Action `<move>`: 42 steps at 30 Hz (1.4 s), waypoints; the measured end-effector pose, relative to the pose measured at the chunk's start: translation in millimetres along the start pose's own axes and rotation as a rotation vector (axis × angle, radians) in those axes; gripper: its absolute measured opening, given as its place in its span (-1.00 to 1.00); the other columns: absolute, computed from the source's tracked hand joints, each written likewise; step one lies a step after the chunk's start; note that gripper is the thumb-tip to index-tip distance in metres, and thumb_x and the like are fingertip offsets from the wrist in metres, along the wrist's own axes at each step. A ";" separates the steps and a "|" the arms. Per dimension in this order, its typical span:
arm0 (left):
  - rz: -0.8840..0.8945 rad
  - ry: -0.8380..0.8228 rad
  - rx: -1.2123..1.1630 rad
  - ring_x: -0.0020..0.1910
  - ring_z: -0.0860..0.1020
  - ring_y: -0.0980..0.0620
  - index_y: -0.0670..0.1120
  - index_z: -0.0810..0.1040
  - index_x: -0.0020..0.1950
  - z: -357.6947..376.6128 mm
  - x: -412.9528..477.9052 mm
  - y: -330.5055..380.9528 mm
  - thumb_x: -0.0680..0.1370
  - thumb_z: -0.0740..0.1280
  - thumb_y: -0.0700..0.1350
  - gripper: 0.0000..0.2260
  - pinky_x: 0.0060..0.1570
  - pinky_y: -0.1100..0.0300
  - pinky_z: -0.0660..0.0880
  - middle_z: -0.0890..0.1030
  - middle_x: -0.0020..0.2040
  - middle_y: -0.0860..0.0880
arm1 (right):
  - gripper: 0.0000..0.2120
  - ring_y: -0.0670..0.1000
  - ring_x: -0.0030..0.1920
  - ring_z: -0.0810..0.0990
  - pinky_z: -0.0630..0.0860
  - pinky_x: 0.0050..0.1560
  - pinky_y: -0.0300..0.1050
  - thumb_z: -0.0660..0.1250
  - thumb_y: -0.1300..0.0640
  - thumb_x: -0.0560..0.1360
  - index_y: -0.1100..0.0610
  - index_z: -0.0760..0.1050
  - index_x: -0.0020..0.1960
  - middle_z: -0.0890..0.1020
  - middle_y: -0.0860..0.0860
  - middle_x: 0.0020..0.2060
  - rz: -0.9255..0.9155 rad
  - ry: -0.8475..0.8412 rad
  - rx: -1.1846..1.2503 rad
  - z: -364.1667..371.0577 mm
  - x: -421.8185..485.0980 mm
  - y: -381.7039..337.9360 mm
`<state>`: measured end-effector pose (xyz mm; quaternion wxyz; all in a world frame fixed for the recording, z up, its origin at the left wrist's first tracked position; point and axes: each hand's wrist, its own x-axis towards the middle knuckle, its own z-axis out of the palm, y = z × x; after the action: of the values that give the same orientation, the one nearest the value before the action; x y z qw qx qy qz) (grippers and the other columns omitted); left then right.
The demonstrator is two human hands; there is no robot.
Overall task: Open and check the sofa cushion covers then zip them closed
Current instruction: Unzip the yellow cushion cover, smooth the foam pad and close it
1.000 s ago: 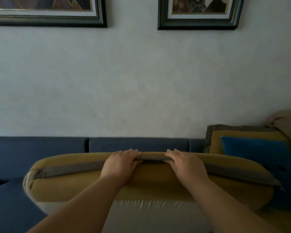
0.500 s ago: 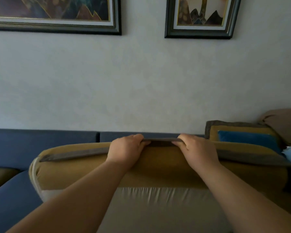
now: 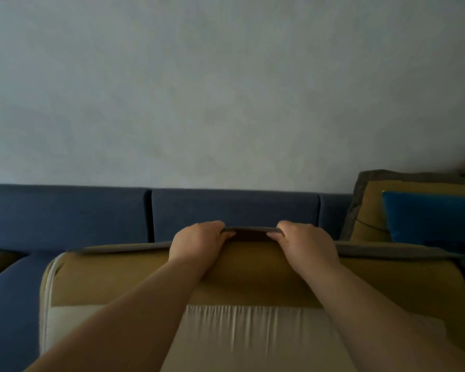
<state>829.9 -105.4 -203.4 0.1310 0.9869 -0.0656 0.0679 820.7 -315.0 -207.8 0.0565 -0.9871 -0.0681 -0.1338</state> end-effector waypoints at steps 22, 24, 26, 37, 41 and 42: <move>0.028 -0.191 0.043 0.41 0.29 0.00 0.01 0.33 0.43 312.2 247.8 -67.3 0.62 -0.07 0.26 -0.48 0.46 0.03 0.08 0.41 0.39 0.02 | -0.47 0.02 0.55 0.06 -0.08 0.52 0.12 -0.17 -0.19 0.64 -0.06 0.10 0.56 0.22 -0.08 0.53 0.284 -0.284 0.008 332.4 186.3 94.6; 0.032 -0.271 0.029 0.47 0.21 0.00 -0.01 0.25 0.49 332.8 257.4 -82.1 0.62 -0.02 0.24 -0.47 0.47 0.02 0.05 0.31 0.47 0.01 | -0.45 0.03 0.57 -0.11 -0.14 0.52 0.14 -0.14 -0.20 0.64 -0.07 -0.04 0.59 0.02 -0.09 0.58 0.271 -0.405 0.034 362.5 192.2 93.6; 0.052 -0.391 0.053 0.52 0.11 0.00 0.00 0.13 0.54 352.3 262.7 -102.4 0.63 0.02 0.21 -0.47 0.48 -0.01 0.03 0.17 0.55 0.00 | -0.46 0.04 0.58 -0.13 -0.08 0.53 0.15 -0.11 -0.17 0.65 -0.06 -0.04 0.59 -0.05 -0.08 0.59 0.240 -0.520 0.110 389.7 195.6 87.7; -0.102 -0.584 0.114 0.51 -0.33 0.01 0.04 -0.19 0.57 442.8 242.1 -202.0 0.64 -0.06 0.20 -0.42 0.49 -0.13 -0.21 -0.30 0.56 0.03 | -0.48 -0.03 0.57 -0.21 -0.14 0.53 0.16 -0.08 -0.13 0.67 -0.08 -0.09 0.60 -0.10 -0.11 0.59 0.078 -0.644 0.260 501.0 204.9 5.5; -0.113 -0.554 0.083 0.46 -0.45 0.02 0.12 -0.28 0.54 466.8 237.1 -227.4 0.60 -0.07 0.28 -0.38 0.44 -0.18 -0.30 -0.43 0.50 0.08 | -0.42 0.02 0.56 -0.29 -0.23 0.49 0.24 -0.08 -0.21 0.65 -0.11 -0.18 0.59 -0.19 -0.10 0.58 0.046 -0.660 0.142 532.5 213.9 -9.7; -0.106 -0.540 0.088 0.44 -0.48 0.04 0.14 -0.31 0.53 472.6 235.5 -234.0 0.59 -0.09 0.31 -0.38 0.42 -0.19 -0.33 -0.47 0.48 0.10 | -0.39 0.04 0.56 -0.29 -0.24 0.48 0.27 -0.08 -0.24 0.63 -0.11 -0.20 0.59 -0.21 -0.09 0.58 0.046 -0.666 0.105 541.5 215.1 -13.1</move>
<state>1150.9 -34.1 -678.3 0.0692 0.9760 -0.0435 -0.2017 1163.0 -206.3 -666.7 0.0847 -0.9736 -0.0672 0.2011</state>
